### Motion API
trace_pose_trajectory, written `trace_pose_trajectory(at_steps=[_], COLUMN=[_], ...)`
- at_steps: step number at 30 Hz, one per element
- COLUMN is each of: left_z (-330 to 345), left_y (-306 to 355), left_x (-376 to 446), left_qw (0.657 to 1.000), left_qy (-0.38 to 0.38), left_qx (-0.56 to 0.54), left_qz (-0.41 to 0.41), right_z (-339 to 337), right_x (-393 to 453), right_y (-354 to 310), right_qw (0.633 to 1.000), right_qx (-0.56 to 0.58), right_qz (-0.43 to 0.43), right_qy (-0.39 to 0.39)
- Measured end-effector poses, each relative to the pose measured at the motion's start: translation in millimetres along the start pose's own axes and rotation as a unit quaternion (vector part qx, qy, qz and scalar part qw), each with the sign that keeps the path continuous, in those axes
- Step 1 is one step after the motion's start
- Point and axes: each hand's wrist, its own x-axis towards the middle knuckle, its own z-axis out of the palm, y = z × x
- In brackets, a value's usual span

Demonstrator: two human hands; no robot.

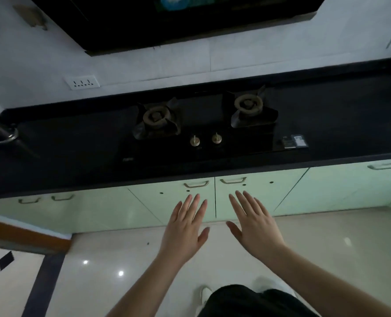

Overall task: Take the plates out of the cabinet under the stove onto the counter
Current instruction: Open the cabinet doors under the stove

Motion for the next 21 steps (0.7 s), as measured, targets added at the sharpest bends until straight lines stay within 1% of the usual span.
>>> trace_pose_trajectory(at_steps=[5,8,10,12,13,15,18,21], left_z=[37,60,73,82,86,96,109,121], left_y=[-8,-9,-11,-13,-15,-17,-20,-26], left_x=[33,50,60,71,76,88,104,120], left_qw=[0.998,0.995,0.993,0.99,0.988,0.983,0.984,0.979], left_qy=[-0.066,-0.102,-0.121,-0.142,-0.153,-0.179,-0.176,-0.197], left_qx=[-0.012,-0.013,-0.008,-0.014,-0.021,-0.025,-0.016,-0.012], left_qz=[0.005,0.003,0.008,-0.011,-0.024,-0.036,-0.035,-0.045], right_z=[35,55,66,73,77,82,92,106], right_x=[9,27,43,63,73,95,124,148], right_y=[6,20,30,40,44,52,58,61], right_qw=[0.996,0.993,0.992,0.991,0.99,0.985,0.979,0.975], right_qx=[0.011,0.004,0.006,-0.005,-0.008,-0.005,-0.009,-0.001], right_qz=[0.048,0.036,0.032,0.02,0.0,-0.019,-0.029,-0.042], right_qy=[-0.075,-0.111,-0.121,-0.13,-0.138,-0.173,-0.201,-0.218])
